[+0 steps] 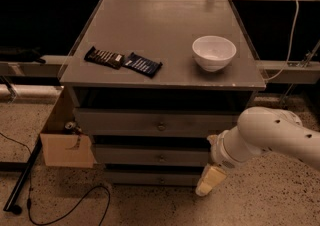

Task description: Open middle drawer

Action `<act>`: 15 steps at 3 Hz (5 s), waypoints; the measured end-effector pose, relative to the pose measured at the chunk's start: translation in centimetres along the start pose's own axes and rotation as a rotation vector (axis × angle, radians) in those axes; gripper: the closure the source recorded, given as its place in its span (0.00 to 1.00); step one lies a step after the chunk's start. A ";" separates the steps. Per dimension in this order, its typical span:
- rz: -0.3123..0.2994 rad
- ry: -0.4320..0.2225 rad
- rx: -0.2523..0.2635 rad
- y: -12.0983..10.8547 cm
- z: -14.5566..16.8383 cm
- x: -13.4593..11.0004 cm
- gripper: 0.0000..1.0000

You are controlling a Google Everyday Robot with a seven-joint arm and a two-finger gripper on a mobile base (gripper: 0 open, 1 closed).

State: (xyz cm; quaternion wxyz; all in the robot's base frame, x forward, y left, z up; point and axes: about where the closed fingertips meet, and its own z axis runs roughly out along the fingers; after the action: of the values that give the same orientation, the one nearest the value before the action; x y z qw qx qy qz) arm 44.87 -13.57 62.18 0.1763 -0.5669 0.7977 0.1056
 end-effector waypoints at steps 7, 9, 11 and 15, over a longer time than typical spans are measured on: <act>0.032 0.101 0.119 -3.7 7.5 1.5 0.00; 0.069 0.167 0.076 -4.4 12.5 4.9 0.00; 0.061 0.205 0.083 -4.7 17.1 5.8 0.00; 0.043 0.211 0.166 -6.4 18.0 6.1 0.00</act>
Offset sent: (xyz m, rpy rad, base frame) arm 0.0310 0.0030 -0.0253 -0.0821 -0.1437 -0.1035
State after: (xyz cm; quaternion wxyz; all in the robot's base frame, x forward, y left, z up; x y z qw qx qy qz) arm 52.02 -14.36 43.48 0.1354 -0.5412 0.8297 -0.0171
